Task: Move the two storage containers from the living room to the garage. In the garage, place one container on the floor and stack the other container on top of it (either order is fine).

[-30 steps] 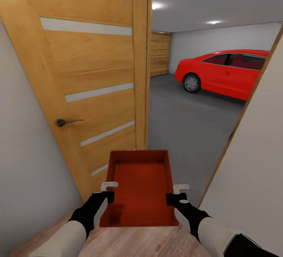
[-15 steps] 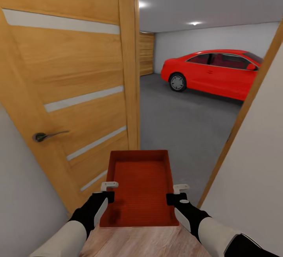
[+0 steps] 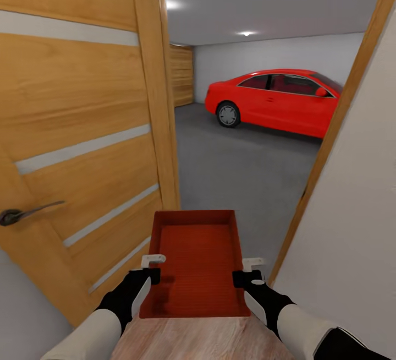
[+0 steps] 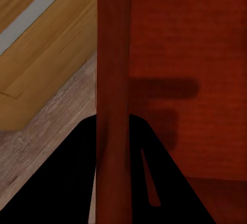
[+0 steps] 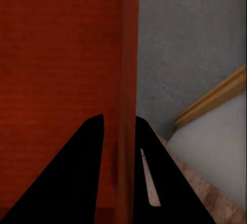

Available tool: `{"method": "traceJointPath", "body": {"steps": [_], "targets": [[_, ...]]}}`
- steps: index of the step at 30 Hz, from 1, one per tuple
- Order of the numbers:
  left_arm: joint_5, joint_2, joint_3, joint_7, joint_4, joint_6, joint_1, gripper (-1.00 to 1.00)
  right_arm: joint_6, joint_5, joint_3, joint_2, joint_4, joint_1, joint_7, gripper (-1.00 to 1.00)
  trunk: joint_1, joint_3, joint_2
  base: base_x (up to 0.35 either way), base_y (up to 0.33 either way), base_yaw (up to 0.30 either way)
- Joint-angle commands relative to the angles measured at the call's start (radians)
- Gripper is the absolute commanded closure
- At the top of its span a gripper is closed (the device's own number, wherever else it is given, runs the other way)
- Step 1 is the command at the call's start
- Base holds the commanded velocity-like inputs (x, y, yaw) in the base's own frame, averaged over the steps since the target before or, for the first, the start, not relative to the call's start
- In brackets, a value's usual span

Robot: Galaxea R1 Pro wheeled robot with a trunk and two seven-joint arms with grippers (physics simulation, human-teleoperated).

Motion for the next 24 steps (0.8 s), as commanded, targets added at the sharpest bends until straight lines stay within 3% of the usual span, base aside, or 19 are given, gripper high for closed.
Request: {"method": "traceJointPath", "body": {"steps": [1, 7, 24], "targets": [[-0.015, 0.008, -0.003, 0.009, 0.007, 0.010, 0.000, 1.00, -0.003, 0.015, -0.034, -0.016, -0.003, -0.002, -0.024, 1.00, 0.001, -0.002, -0.002, 0.132, 0.001, -0.242], [-0.015, 0.008, -0.003, 0.009, 0.007, 0.010, 0.000, 1.00, -0.003, 0.015, -0.034, -0.016, -0.003, -0.002, -0.024, 1.00, 0.001, -0.002, -0.002, 0.127, 0.000, -0.203], [-0.015, 0.008, -0.003, 0.010, 0.007, 0.010, 0.000, 1.00, -0.003, 0.015, -0.034, -0.016, -0.003, -0.002, -0.024, 1.00, 0.001, -0.002, -0.002, 0.119, 0.000, -0.007]]}}
